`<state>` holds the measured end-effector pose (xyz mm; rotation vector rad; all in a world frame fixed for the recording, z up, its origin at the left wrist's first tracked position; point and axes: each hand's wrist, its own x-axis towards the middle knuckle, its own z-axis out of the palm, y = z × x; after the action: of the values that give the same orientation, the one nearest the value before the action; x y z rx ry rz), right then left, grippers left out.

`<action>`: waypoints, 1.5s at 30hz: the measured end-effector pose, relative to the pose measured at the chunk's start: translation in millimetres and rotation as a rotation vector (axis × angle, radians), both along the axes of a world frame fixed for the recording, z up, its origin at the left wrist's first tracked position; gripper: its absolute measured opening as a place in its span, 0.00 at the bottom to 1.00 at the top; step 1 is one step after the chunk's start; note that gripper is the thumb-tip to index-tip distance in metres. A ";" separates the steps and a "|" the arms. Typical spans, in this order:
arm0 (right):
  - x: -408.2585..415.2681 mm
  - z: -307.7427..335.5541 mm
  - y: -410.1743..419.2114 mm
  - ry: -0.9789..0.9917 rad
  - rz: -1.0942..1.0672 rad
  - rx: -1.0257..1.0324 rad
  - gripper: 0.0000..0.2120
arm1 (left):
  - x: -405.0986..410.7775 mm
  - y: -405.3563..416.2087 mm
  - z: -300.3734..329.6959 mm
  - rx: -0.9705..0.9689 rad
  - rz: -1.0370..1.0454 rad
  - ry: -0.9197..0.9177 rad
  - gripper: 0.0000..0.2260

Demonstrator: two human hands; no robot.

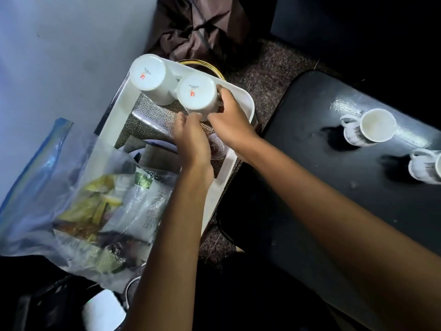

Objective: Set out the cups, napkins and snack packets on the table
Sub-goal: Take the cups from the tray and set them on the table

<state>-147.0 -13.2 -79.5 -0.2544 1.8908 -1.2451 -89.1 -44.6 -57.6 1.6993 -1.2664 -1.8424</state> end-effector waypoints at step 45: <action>7.5 2.9 294.6 -0.263 -0.352 -0.330 0.36 | -19.8 120.2 -13.2 0.148 -1.327 0.272 0.27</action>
<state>-139.5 281.4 -76.7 0.0754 1.5390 -1.7389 -108.9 75.6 -70.8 0.4553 -2.4398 -2.6797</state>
